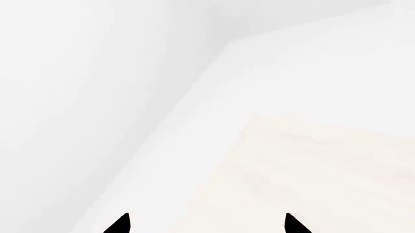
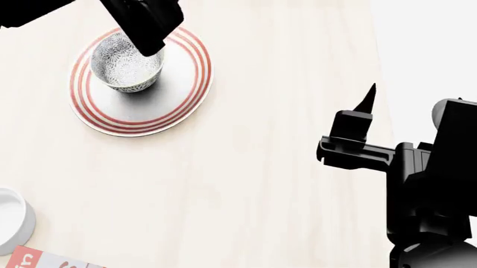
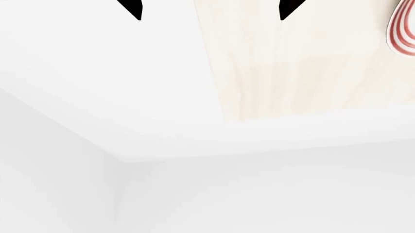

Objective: Pick the akita bowl next to the ramekin and place it on the plate.

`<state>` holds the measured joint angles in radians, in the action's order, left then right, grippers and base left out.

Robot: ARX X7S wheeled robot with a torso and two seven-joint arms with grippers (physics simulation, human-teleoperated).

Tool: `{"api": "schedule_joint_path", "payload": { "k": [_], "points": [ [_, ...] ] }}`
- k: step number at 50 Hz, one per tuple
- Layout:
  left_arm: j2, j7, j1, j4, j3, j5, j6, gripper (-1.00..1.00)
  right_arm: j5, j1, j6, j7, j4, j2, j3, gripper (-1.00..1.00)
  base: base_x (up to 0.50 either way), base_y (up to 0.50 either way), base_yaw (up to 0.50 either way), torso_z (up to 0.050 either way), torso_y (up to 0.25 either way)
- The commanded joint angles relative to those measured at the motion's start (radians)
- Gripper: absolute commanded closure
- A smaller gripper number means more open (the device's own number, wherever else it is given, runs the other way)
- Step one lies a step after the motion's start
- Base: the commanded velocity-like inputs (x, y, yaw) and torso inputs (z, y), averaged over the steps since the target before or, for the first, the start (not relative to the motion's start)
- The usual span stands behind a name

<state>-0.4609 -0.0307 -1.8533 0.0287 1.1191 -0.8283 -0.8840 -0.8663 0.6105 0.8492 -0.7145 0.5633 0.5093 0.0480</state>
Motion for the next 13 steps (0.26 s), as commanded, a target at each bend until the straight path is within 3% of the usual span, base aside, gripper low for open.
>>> {"api": "schedule_joint_path", "payload": {
  "k": [1, 13],
  "points": [
    [-0.018, -0.055, 0.029, 0.116, -0.119, -0.035, 0.024, -1.00, 0.017, 0.002, -0.004, 0.019, -0.006, -0.017, -0.019, -1.00, 0.00, 0.00, 0.00, 0.000, 0.000],
    [-0.050, -0.095, 0.069, 0.195, -0.169, -0.080, 0.046, -1.00, 0.021, 0.000, -0.012, 0.022, -0.010, -0.016, -0.015, -1.00, 0.00, 0.00, 0.00, 0.000, 0.000]
  ]
}}
